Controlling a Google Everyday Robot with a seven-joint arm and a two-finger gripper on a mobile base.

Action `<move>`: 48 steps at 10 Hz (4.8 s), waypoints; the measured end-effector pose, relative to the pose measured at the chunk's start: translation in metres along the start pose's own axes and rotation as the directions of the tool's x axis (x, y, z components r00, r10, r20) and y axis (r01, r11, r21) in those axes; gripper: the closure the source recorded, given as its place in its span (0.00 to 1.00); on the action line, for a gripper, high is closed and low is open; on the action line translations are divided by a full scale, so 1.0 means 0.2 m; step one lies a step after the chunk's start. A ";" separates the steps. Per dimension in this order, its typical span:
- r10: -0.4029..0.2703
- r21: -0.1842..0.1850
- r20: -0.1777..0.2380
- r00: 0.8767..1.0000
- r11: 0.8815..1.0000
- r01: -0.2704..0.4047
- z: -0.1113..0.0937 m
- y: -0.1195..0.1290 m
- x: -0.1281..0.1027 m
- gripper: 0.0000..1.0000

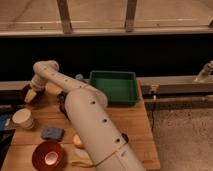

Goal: Place grapes in tray

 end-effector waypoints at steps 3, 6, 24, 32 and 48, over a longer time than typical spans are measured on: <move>0.001 0.002 -0.009 1.000 1.000 -0.001 -0.01 0.01 0.01 0.65; -0.022 0.006 -0.008 1.000 1.000 0.022 -0.02 0.03 -0.02 0.87; 0.124 0.401 0.017 0.992 0.908 -0.120 -1.20 -0.19 0.27 0.87; 0.285 0.523 0.002 0.958 0.816 -0.245 -1.62 -0.30 0.58 0.87; 0.703 0.697 -0.007 0.712 0.514 -0.500 -1.61 -0.67 1.47 0.44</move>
